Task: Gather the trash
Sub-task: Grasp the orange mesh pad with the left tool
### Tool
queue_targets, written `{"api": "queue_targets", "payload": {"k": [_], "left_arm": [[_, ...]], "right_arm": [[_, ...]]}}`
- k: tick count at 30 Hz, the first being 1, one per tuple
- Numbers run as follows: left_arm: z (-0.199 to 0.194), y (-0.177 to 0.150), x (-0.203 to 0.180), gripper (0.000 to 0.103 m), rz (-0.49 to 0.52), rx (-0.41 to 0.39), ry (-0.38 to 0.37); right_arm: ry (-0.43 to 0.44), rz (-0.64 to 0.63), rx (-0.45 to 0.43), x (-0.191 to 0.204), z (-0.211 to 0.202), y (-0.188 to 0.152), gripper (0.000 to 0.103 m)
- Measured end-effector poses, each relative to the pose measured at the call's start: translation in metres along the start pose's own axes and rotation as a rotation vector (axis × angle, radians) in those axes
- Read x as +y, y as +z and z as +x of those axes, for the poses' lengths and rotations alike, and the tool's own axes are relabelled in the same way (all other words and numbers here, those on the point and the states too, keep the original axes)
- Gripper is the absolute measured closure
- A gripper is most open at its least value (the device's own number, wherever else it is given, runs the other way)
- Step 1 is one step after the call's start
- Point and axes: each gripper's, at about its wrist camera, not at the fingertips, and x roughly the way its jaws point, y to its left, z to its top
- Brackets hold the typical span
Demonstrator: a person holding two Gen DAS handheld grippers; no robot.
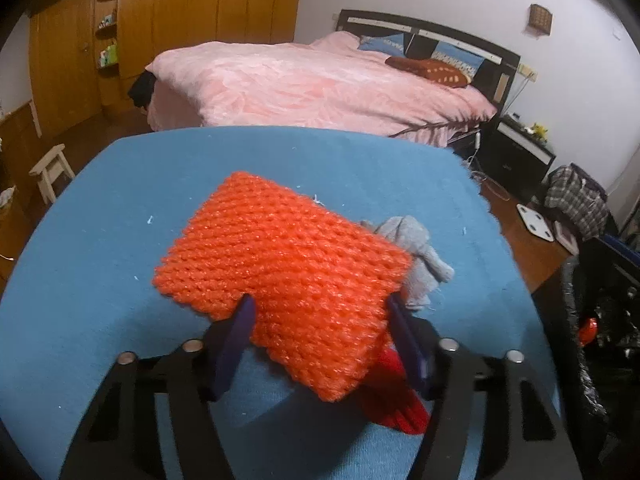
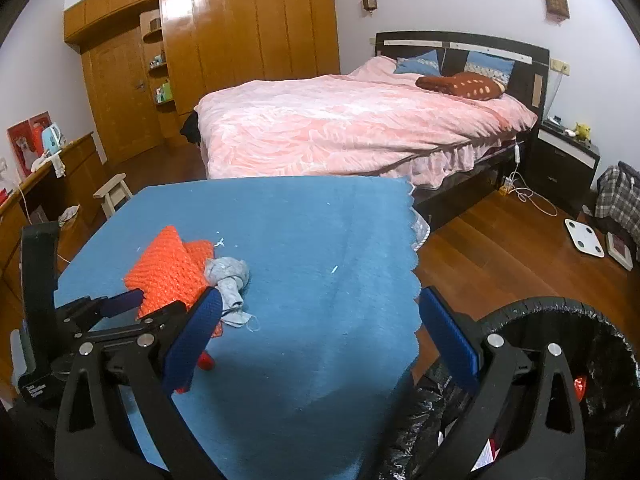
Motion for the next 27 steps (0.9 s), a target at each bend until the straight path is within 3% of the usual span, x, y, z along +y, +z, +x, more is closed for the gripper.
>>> {"api": "queue_targets", "payload": {"k": [9,18,20,22,27], "left_arm": [[-0.029,0.002,0.017,0.061,-0.025,-0.051,-0.01],[-0.051,-0.015,0.04,0.063,0.004,-0.028,0.013],[-0.053,-0.022,0.048,0.061,-0.004,-0.009,-0.006],[-0.057,-0.027,0.054,0.042,-0.011,0.004,-0.015],[-0.068,-0.033,0.059,0.027,-0.026,-0.002,-0.066]], "right_arm": [[0.021,-0.015,0.001,0.013,0.003,0.001,0.007],[0.051,-0.044,0.031,0.032,0.012,-0.005,0.007],[0.055,-0.048,0.04,0.037,0.015,-0.009,0.007],[0.058,-0.052,0.05,0.041,0.017,-0.014,0.007],[0.059,-0.058,0.064,0.047,0.019,-0.018,0.007]]}}
